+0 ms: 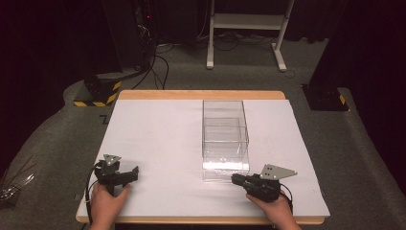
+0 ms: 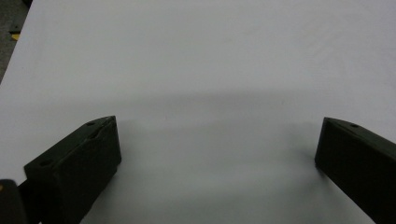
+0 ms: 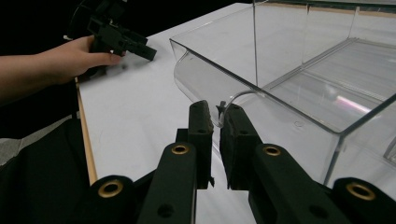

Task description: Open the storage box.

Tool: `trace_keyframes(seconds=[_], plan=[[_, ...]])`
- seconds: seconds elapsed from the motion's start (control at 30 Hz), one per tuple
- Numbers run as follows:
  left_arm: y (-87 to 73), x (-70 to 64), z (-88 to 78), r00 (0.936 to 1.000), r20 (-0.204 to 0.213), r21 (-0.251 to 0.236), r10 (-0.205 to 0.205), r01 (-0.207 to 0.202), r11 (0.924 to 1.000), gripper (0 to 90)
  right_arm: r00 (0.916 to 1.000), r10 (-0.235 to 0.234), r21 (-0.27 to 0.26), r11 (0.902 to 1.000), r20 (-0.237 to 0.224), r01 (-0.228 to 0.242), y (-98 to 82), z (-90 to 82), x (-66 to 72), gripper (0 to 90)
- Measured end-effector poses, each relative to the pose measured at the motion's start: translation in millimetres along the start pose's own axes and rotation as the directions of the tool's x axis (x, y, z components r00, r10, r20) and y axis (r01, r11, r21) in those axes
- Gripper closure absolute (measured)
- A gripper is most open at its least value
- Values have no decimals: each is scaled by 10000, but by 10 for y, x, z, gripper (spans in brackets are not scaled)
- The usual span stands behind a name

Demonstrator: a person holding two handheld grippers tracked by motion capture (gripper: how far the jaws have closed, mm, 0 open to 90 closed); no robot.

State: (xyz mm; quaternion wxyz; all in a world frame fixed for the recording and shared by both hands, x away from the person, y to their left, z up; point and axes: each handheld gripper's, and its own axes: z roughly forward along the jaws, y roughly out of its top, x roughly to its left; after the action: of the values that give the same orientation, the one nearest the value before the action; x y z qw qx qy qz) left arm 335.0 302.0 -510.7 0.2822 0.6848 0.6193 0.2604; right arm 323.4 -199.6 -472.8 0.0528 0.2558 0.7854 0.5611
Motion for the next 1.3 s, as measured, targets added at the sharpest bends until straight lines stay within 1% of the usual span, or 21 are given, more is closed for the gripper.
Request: trace_keyframes(seconds=[0.37,0.67,0.73,0.8,0.87,1.07,1.3], plan=[[0,0,0,10000,-3,0,3,-3,10000,4,9999,-82,157,9998,-108,84,-90,-109,99,832],[0,-1,0,10000,-4,-2,-1,1,10000,4,9998,-69,164,9998,-168,72,-116,-152,123,827],[0,0,0,10000,-2,-1,2,-2,10000,4,9998,-161,234,9996,-106,163,-113,-165,132,810],[0,0,0,10000,-1,2,4,-4,10000,4,10000,-85,184,9998,24,84,-109,-186,130,749],[0,0,0,10000,-2,-1,0,0,10000,4,10000,2,88,10000,88,-2,-102,-224,118,735],[0,0,0,10000,-3,-3,1,-1,10000,4,9994,-135,-275,9995,307,143,-66,-368,114,732],[0,0,0,10000,-2,-1,1,-1,10000,4,9975,-192,-802,9965,683,247,18,-498,81,733]])
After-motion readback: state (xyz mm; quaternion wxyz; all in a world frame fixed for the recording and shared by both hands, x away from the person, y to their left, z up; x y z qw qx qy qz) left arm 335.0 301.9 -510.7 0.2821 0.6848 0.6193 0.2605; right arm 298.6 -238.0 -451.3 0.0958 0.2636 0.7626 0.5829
